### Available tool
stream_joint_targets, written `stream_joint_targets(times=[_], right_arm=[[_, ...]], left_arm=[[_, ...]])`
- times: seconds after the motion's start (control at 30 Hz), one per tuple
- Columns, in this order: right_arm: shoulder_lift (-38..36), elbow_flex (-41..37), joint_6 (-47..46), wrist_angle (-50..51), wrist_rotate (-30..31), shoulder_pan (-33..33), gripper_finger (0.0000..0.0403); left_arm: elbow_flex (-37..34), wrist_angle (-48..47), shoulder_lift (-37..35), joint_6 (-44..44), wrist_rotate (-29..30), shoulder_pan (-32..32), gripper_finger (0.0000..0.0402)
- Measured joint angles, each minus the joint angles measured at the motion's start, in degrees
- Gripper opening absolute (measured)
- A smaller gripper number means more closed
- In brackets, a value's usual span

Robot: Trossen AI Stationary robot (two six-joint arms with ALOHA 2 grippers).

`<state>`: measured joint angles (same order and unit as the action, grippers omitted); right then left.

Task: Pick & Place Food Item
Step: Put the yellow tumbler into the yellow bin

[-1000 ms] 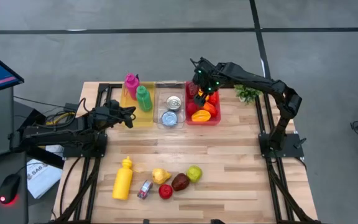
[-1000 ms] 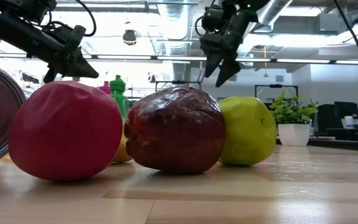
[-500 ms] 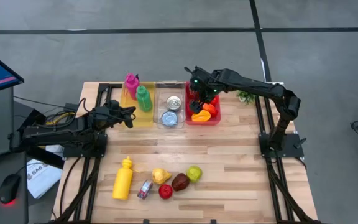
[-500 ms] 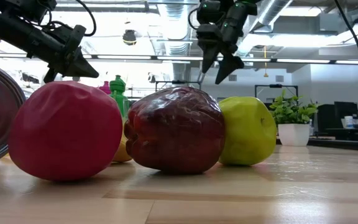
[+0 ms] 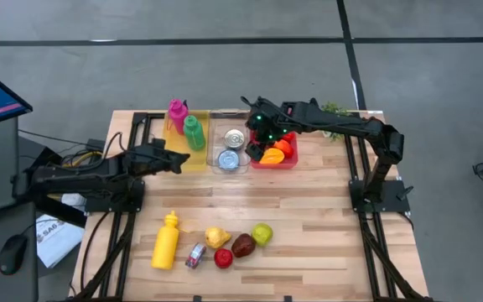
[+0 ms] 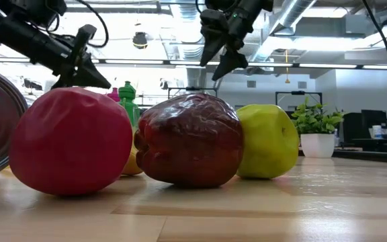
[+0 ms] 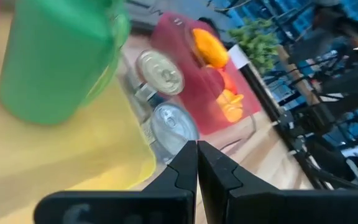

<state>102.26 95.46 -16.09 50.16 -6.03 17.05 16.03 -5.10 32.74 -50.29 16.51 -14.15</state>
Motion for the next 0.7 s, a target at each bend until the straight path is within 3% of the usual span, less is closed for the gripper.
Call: stream_joint_targets(times=[0.3, 0.7], right_arm=[[0.02, 0.00, 12.71, 1.66, 1.82, 0.26, 0.0228], [0.04, 0.02, 25.44, 3.82, 4.98, 4.88, 0.0011]], left_arm=[[1.73, 0.08, 4.59, -1.18, 0.07, 0.02, 0.0000], [9.88, -12.97, 12.05, -5.92, -0.69, 0.04, 0.0000]])
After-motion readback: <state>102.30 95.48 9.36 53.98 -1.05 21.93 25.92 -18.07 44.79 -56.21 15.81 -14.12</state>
